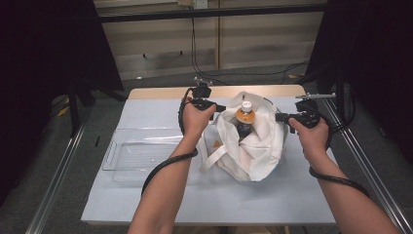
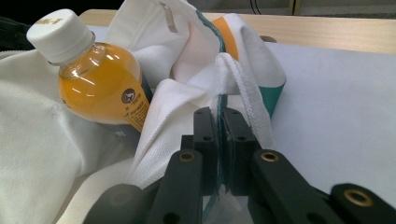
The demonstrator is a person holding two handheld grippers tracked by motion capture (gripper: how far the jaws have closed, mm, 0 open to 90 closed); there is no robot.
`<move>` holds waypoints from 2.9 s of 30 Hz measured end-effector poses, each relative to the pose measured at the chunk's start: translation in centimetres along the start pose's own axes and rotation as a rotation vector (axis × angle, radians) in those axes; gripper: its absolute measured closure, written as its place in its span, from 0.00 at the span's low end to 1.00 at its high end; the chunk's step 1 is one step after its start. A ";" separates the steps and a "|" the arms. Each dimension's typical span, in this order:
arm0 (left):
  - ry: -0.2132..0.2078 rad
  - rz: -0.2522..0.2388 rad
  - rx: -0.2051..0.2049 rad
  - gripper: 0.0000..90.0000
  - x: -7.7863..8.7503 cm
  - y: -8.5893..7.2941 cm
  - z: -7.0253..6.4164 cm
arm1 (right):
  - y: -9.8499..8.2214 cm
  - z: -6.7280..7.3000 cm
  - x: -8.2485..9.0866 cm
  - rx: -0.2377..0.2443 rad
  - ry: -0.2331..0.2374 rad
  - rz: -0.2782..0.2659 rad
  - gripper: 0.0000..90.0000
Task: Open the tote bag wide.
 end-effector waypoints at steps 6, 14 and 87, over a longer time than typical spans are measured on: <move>0.017 -0.023 0.026 1.00 0.8 -0.1 0.8 | -0.1 -0.2 0.0 -0.004 -0.007 0.004 0.97; 0.011 -0.032 0.009 0.80 1.4 0.5 -0.6 | 0.1 0.2 0.2 0.009 -0.010 -0.001 0.97; 0.120 0.061 -0.012 0.94 -1.2 -2.9 1.3 | -2.2 -2.3 -1.0 -0.071 -0.081 0.010 0.69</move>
Point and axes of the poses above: each handheld gripper's, and its own axes: x roughly backward along the jaws, y roughly out of its top, z roughly to its left, the point moved 2 cm from there along -x, roughly forward along the jaws, and after that the axes turned 5 degrees about z, right-handed, at the moved point
